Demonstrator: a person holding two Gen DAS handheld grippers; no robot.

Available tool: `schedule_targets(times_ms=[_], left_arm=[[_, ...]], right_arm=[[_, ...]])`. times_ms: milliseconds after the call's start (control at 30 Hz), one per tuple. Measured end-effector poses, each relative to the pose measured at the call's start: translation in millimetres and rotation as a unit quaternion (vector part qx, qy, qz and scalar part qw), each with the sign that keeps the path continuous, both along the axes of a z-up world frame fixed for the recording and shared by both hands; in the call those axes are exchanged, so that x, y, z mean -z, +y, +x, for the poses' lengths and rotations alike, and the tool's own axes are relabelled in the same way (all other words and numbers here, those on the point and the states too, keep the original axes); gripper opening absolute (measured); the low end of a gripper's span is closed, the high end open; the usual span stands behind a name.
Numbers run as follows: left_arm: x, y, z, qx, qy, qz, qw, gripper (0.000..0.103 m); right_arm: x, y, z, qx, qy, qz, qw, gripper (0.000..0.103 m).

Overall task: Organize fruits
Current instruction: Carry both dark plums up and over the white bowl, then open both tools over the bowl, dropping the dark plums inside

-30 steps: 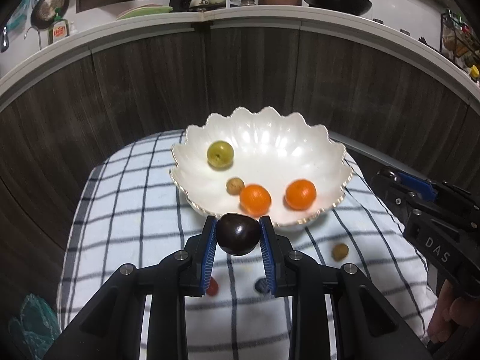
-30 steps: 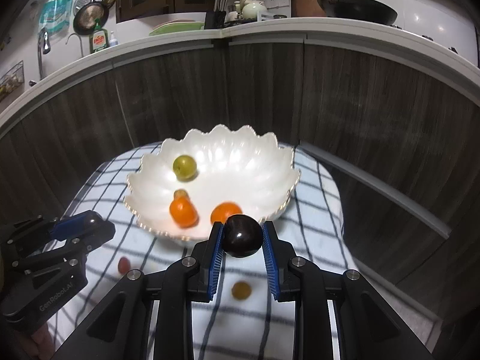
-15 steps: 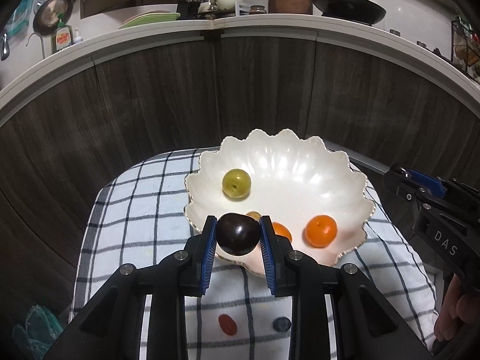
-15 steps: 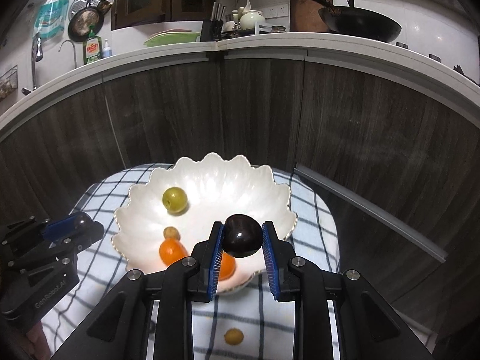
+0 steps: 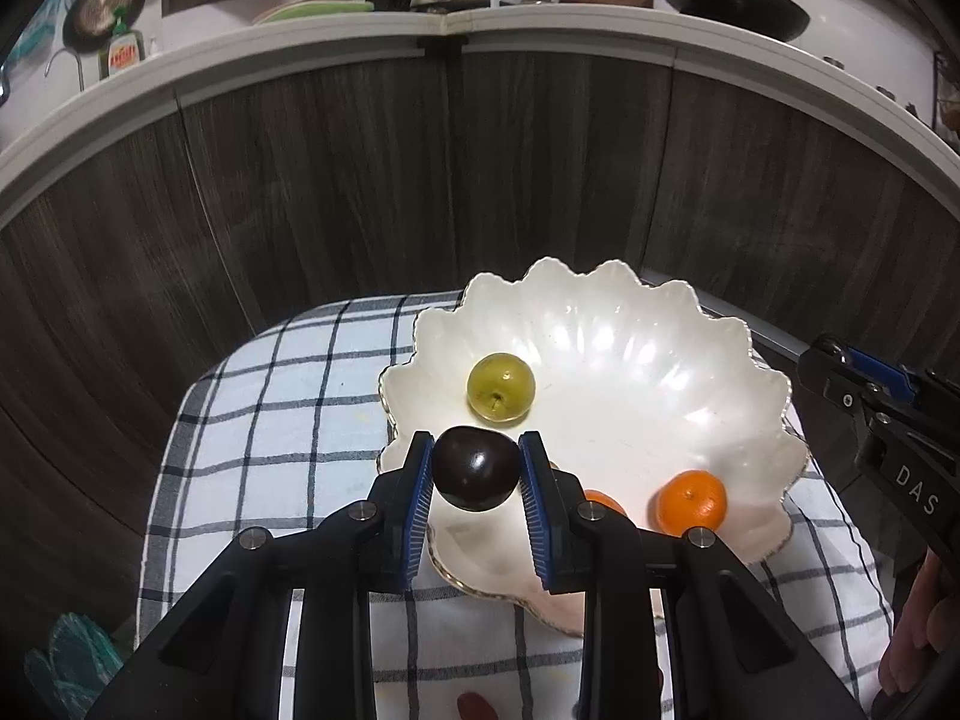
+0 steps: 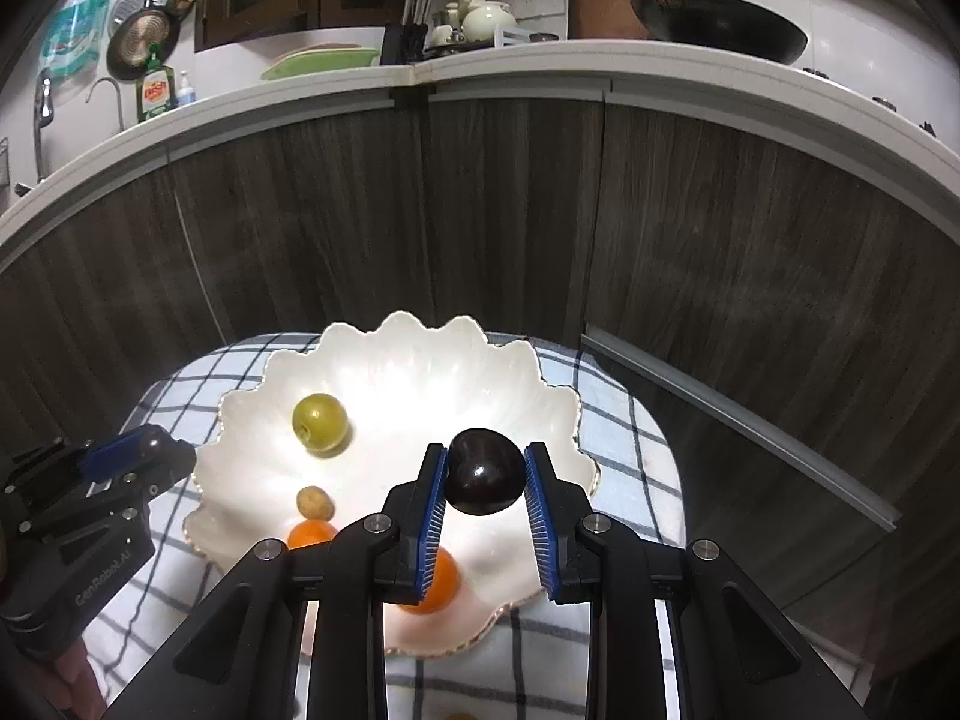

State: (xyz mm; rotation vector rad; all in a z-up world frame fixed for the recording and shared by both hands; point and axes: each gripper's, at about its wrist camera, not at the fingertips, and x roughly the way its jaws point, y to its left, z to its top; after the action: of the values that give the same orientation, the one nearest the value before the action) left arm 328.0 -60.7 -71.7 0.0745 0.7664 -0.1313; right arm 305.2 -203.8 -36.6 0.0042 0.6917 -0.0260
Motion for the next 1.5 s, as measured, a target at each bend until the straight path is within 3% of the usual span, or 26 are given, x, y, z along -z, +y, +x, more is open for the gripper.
schedule_targets(times_ms=[633,800,867,933,1033,1267,1500], left_arm=[[27,-3,30,-0.004,0.032,-0.003,0.9995,0.029],[27,-2,30,-0.01,0.029,0.001,0.9995,0.05],[25,-1,30,-0.013,0.027,0.003,0.9996,0.053],[23,0,29,-0.015,0.025,0.005,0.9996,0.056],[19,2,28,-0.019,0.019,0.004,0.9996,0.065],[4,5,21,-0.023,0.003,0.004,0.9997,0.078],[-13,12,10,-0.026,-0.013,0.001,0.9996,0.08]], right_arm=[[34,-7,34,0.014,0.048,0.01,0.999,0.027],[40,-7,39,0.014,0.061,0.007,0.998,0.029],[41,-7,40,0.016,0.065,0.003,0.998,0.032],[39,-8,39,0.021,0.063,0.002,0.998,0.047],[34,-9,36,0.027,0.054,0.002,0.998,0.061],[18,-8,29,0.032,0.034,-0.001,0.999,0.071],[3,-7,19,0.035,0.018,-0.004,0.999,0.071]])
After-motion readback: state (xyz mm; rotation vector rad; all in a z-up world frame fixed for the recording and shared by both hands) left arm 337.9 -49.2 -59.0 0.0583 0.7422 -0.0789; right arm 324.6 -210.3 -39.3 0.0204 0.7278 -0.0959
